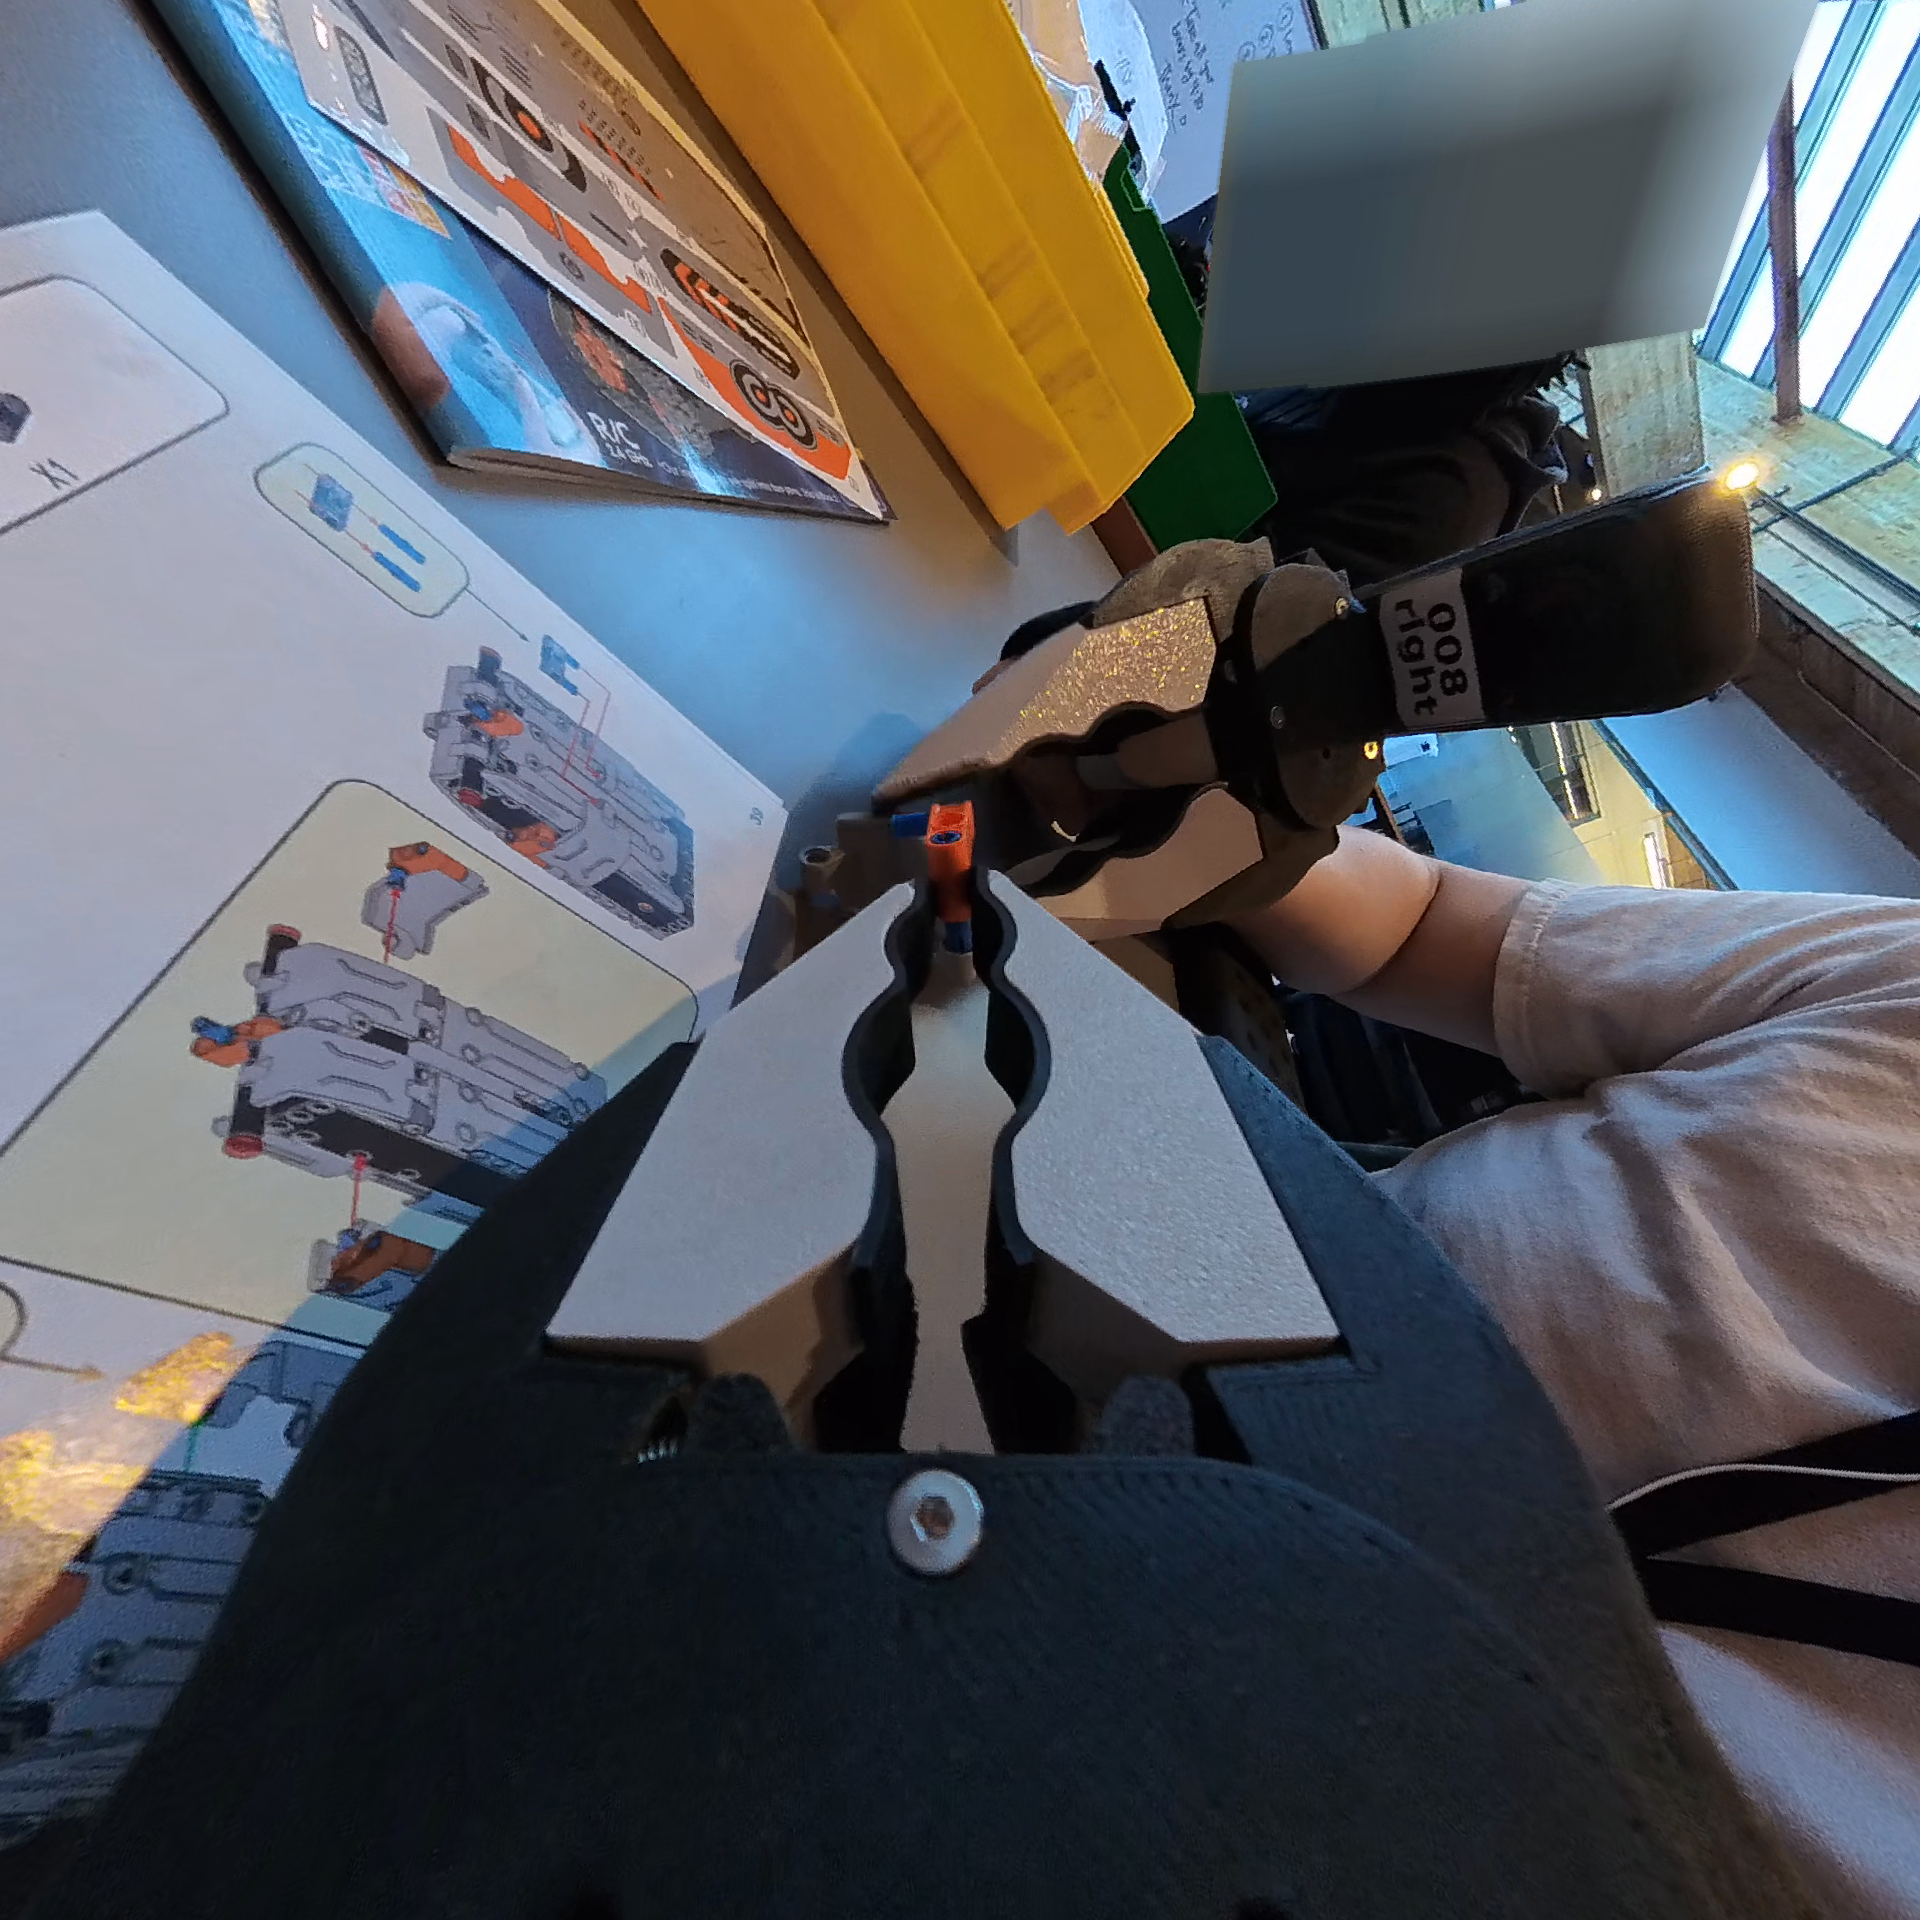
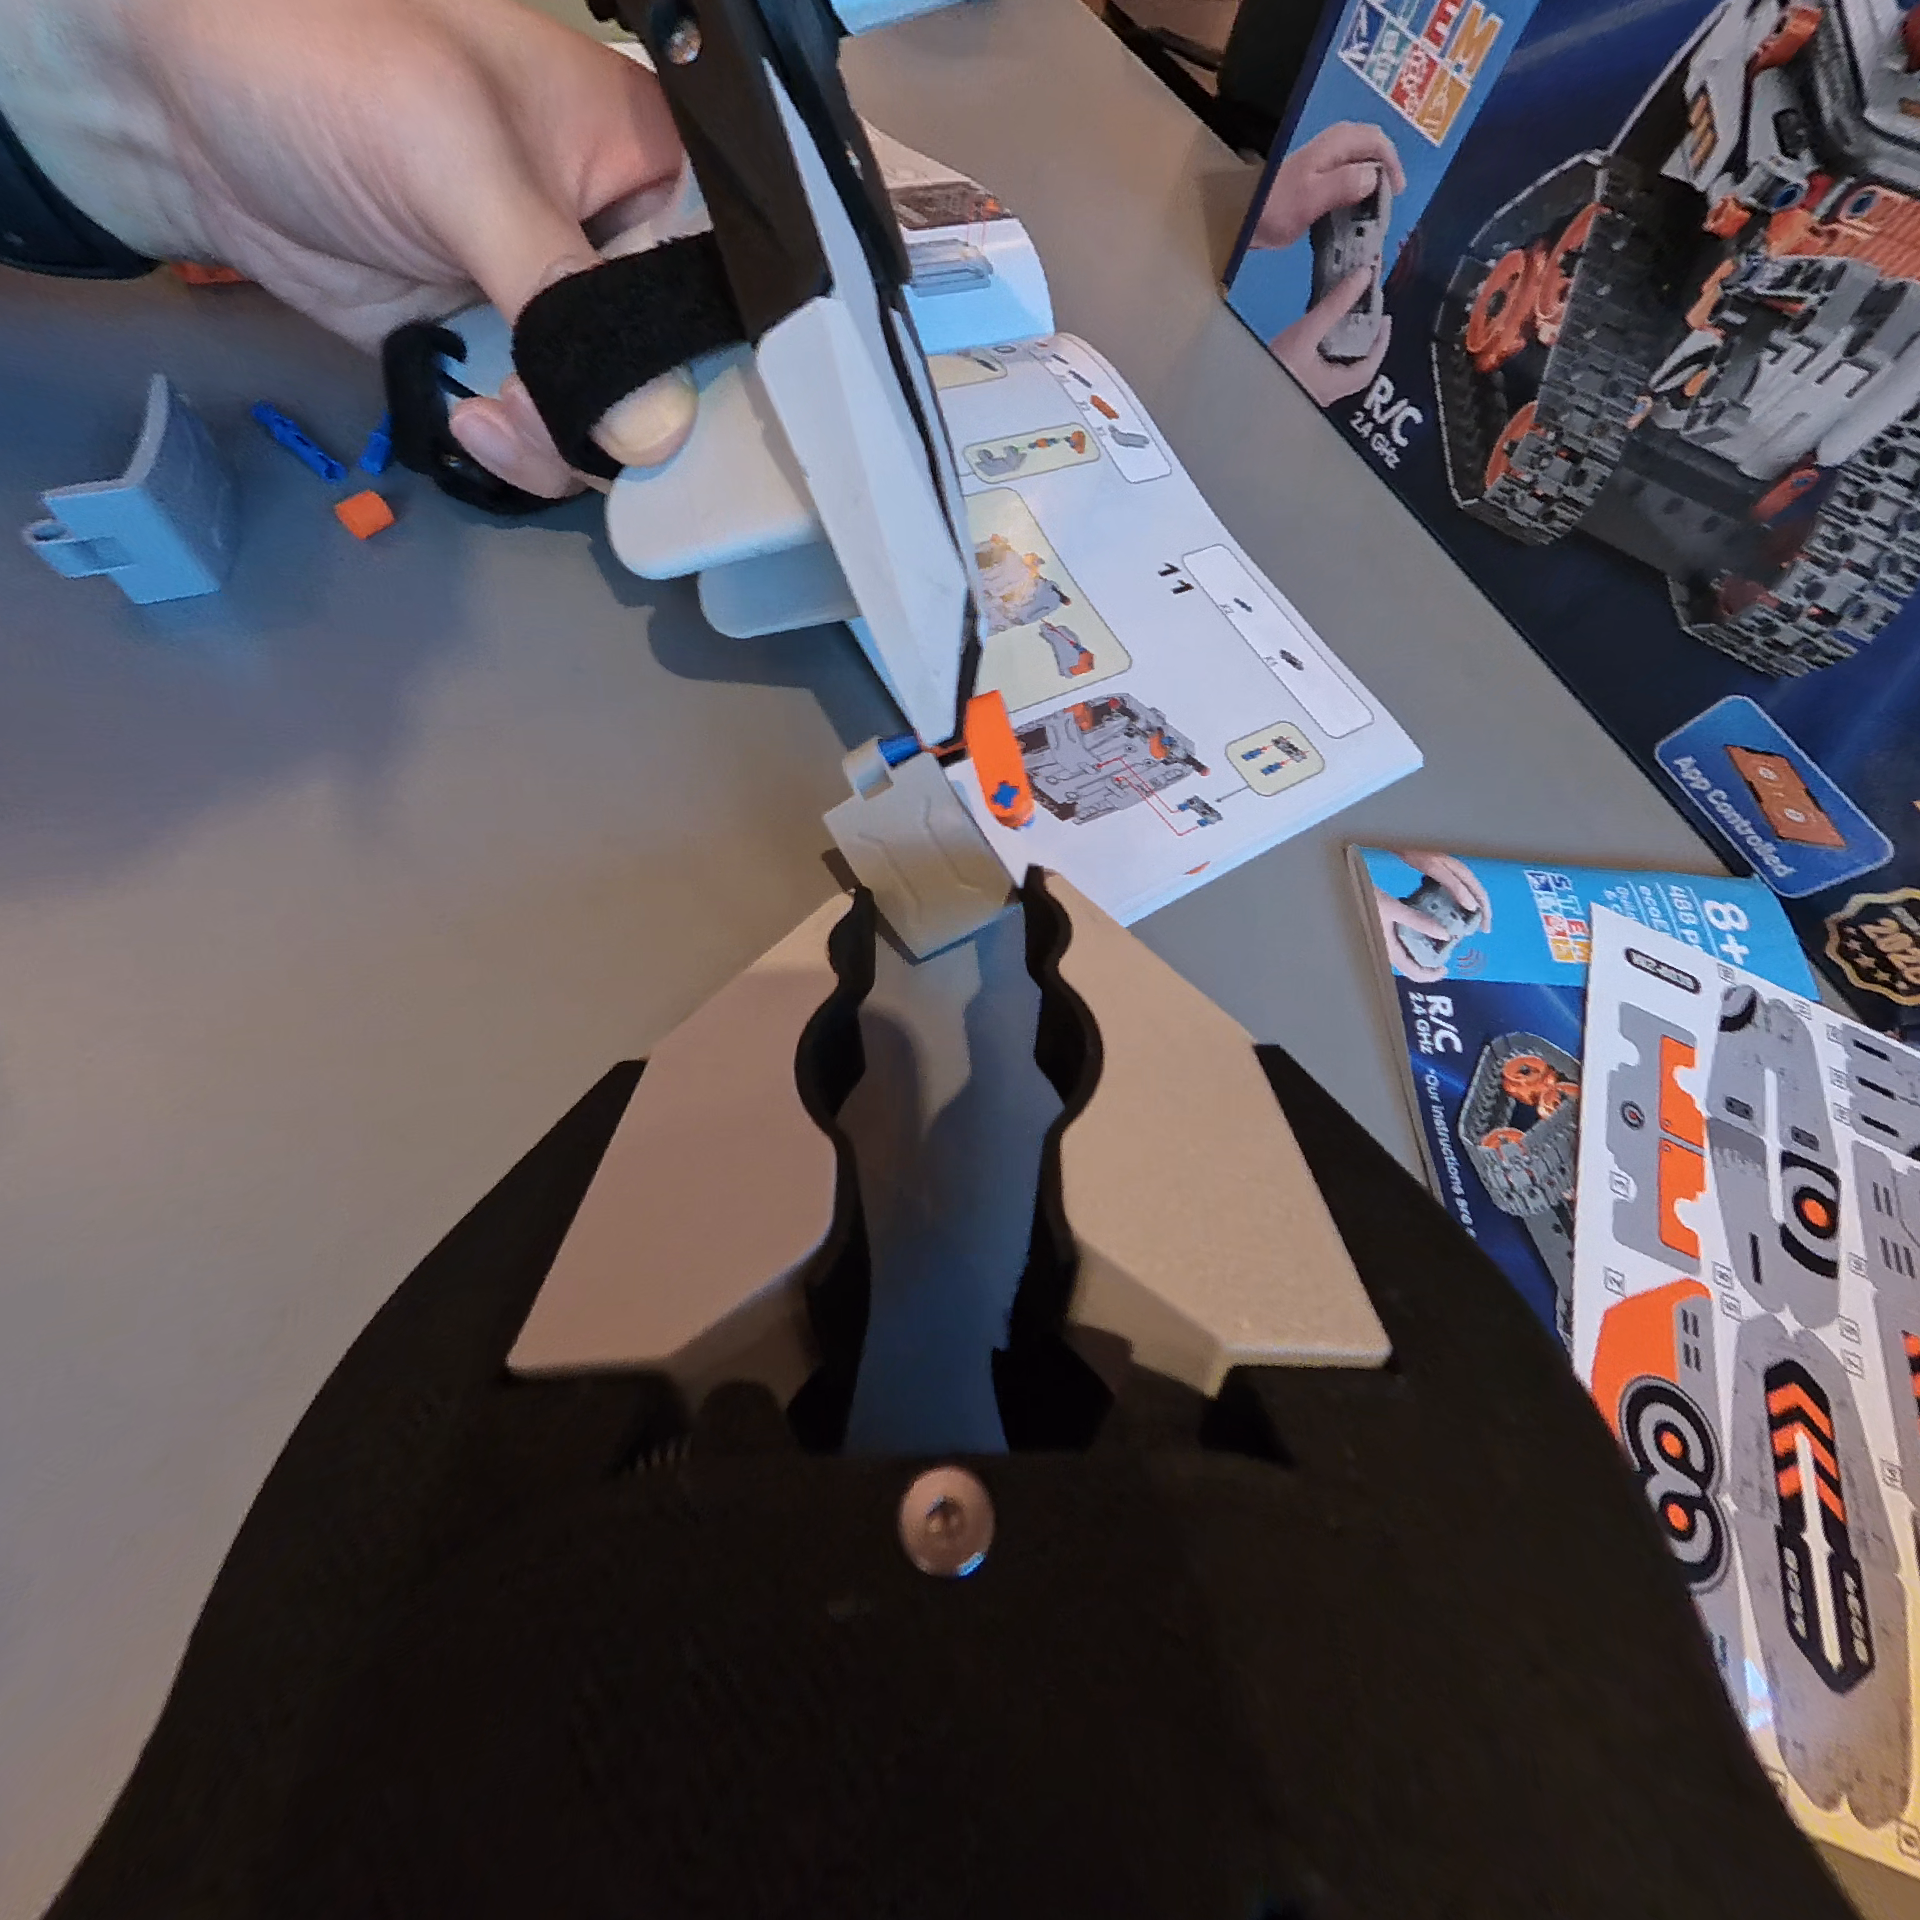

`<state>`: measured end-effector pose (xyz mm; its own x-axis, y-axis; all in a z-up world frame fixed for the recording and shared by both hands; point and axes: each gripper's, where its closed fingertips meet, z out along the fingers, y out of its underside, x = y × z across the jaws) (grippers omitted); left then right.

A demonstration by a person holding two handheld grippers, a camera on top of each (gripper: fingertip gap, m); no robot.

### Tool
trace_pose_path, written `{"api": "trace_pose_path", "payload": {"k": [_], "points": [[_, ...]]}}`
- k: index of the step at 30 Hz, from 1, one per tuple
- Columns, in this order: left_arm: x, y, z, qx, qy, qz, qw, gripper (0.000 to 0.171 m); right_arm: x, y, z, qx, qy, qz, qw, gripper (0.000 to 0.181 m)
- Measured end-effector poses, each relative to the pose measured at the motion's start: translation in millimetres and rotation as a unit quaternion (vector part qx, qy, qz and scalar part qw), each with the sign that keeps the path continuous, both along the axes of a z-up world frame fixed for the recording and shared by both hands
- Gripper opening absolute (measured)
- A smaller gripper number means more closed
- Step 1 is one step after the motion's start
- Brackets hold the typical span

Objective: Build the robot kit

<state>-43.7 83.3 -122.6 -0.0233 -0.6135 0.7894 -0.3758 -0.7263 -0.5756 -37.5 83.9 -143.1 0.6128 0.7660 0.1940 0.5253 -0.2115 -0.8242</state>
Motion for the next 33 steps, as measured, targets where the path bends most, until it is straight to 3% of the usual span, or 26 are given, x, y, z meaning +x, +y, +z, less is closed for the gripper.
{"api": "trace_pose_path", "payload": {"k": [19,29,33], "points": [[1,3,-8,-0.014,0.024,0.012,1.0,0.005,-4,2,0,0.112,-0.092,0.03,0.989,0.044],[0,5,-1,-0.016,0.001,0.016,1.0,0.005,-10,-8,2,0.115,-0.081,0.069,0.988,0.047],[-1,3,4,0.028,-0.004,0.004,1.0,0.005,-10,-10,15,0.095,-0.016,0.072,0.993,0.046]]}}
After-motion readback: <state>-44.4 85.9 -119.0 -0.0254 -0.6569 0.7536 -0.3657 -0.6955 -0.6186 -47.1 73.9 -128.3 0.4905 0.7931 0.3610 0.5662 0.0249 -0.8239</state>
